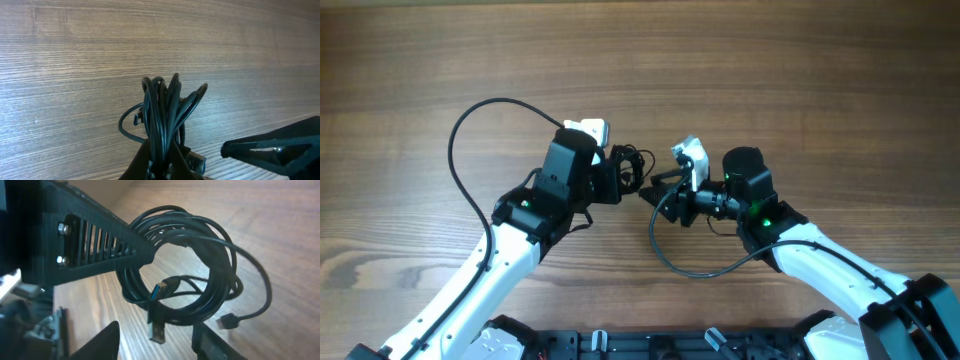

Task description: Untangle cables

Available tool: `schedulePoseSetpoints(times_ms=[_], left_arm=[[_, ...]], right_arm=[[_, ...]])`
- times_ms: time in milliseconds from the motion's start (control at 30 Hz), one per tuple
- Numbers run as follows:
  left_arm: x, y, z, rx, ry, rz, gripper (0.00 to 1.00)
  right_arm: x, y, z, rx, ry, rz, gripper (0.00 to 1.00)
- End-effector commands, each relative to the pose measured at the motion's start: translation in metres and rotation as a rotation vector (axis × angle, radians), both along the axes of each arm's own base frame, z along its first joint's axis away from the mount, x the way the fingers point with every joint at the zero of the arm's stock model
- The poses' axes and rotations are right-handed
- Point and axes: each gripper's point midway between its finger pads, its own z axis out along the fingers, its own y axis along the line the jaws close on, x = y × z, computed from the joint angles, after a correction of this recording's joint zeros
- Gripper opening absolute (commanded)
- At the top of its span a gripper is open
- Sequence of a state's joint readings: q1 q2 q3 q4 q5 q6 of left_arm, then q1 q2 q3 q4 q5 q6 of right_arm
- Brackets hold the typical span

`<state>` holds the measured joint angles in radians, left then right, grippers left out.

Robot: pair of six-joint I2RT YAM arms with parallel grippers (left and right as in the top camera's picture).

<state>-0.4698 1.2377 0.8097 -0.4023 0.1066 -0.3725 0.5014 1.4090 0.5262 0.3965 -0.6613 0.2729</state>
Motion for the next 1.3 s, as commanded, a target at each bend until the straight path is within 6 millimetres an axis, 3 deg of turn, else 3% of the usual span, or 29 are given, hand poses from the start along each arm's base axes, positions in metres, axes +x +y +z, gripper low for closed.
schedulePoseSetpoints(times_ms=[0, 100, 233, 333, 400, 533, 700, 933, 1267], left_arm=[[-0.001, -0.011, 0.011, -0.061, -0.010, -0.042, 0.04], [-0.002, -0.013, 0.012, -0.085, 0.003, -0.032, 0.04], [0.003, -0.006, 0.011, -0.051, -0.016, -0.001, 0.04], [0.005, -0.003, 0.011, -0.035, -0.025, 0.017, 0.04], [0.005, -0.003, 0.011, -0.035, -0.025, 0.017, 0.04], [0.005, -0.003, 0.011, -0.036, -0.025, 0.017, 0.04], [0.005, -0.003, 0.011, -0.038, -0.023, 0.014, 0.04], [0.001, -0.009, 0.012, -0.064, -0.009, -0.009, 0.04], [0.000, -0.011, 0.012, -0.080, 0.000, -0.012, 0.04]], right_arm=[[-0.003, 0.005, 0.004, -0.030, -0.090, 0.035, 0.38], [-0.010, 0.013, 0.004, -0.019, -0.071, 0.052, 0.35], [0.006, 0.004, 0.016, 0.167, 0.290, -0.153, 0.52], [0.015, -0.005, 0.015, 0.255, 0.508, -0.271, 0.45], [0.010, -0.004, 0.014, 0.257, 0.539, -0.259, 0.40], [-0.003, -0.008, -0.009, 0.187, 0.648, -0.277, 0.40], [-0.007, -0.007, -0.010, 0.182, 0.667, -0.261, 0.31], [-0.016, 0.007, 0.003, 0.207, 0.625, -0.172, 0.36], [-0.013, 0.009, 0.001, 0.199, 0.600, -0.201, 0.25]])
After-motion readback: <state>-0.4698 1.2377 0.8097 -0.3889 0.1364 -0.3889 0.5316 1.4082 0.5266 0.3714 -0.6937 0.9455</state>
